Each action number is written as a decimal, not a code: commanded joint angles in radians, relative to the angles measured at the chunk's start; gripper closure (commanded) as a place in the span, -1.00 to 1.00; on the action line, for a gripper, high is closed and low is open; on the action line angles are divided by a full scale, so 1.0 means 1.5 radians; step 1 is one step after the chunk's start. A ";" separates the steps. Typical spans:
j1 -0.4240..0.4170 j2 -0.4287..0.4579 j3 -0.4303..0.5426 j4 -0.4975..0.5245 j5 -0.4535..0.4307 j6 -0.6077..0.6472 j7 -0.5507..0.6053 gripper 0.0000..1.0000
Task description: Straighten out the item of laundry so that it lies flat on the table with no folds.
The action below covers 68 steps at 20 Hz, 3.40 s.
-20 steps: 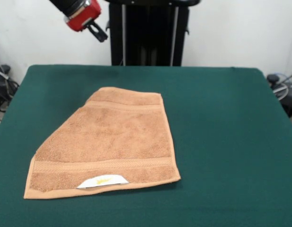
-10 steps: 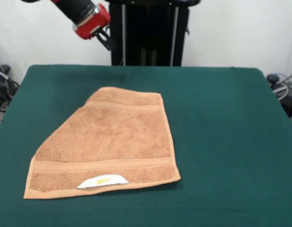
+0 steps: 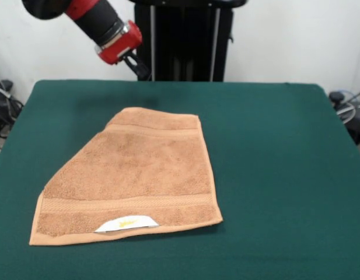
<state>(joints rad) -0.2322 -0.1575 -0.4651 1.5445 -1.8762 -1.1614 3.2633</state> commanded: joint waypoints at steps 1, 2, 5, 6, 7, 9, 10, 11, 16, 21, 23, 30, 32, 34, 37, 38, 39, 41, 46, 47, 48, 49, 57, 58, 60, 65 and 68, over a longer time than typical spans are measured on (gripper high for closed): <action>0.027 0.046 0.088 -0.091 0.054 0.072 0.208 1.00; 0.029 0.046 0.087 -0.094 0.053 0.064 0.209 1.00; 0.047 0.045 0.079 -0.119 0.016 0.008 0.255 1.00; 0.047 0.039 0.081 -0.123 0.008 -0.018 0.272 1.00; 0.046 0.033 0.084 -0.130 0.003 -0.041 0.290 1.00; 0.045 0.021 0.090 -0.143 -0.006 -0.085 0.324 1.00; 0.046 0.016 0.091 -0.150 -0.010 -0.101 0.335 1.00; 0.052 0.014 0.088 -0.158 -0.016 -0.113 0.350 1.00; 0.067 0.003 0.072 -0.169 -0.025 -0.157 0.389 1.00; 0.061 0.008 0.090 -0.183 -0.006 -0.175 0.391 1.00; 0.064 0.010 0.092 -0.190 -0.001 -0.172 0.392 1.00; 0.088 0.084 0.080 -0.230 0.027 -0.009 0.305 1.00; 0.085 0.100 0.086 -0.235 0.048 0.033 0.272 1.00; 0.084 0.107 0.089 -0.235 0.064 0.063 0.251 1.00; 0.082 0.119 0.097 -0.235 0.078 0.091 0.237 1.00; 0.083 0.121 0.098 -0.233 0.081 0.099 0.234 1.00; 0.082 0.125 0.101 -0.233 0.085 0.106 0.235 1.00; 0.078 0.128 0.106 -0.229 0.094 0.118 0.225 1.00; 0.058 0.146 0.121 -0.240 0.094 0.090 0.226 1.00; 0.055 0.148 0.124 -0.241 0.091 0.077 0.233 1.00; 0.052 0.149 0.126 -0.243 0.087 0.064 0.239 1.00; 0.048 0.151 0.130 -0.246 0.083 0.049 0.246 1.00; 0.035 0.174 0.155 -0.265 0.059 -0.036 0.274 1.00; 0.035 0.181 0.157 -0.268 0.057 -0.045 0.278 1.00; 0.042 0.195 0.157 -0.272 0.052 -0.050 0.271 1.00; 0.035 0.218 0.170 -0.271 0.062 -0.090 0.270 1.00; 0.041 0.226 0.166 -0.267 0.066 -0.093 0.261 1.00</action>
<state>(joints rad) -0.1984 0.0236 -0.4605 1.1431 -1.8023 -1.2840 3.6246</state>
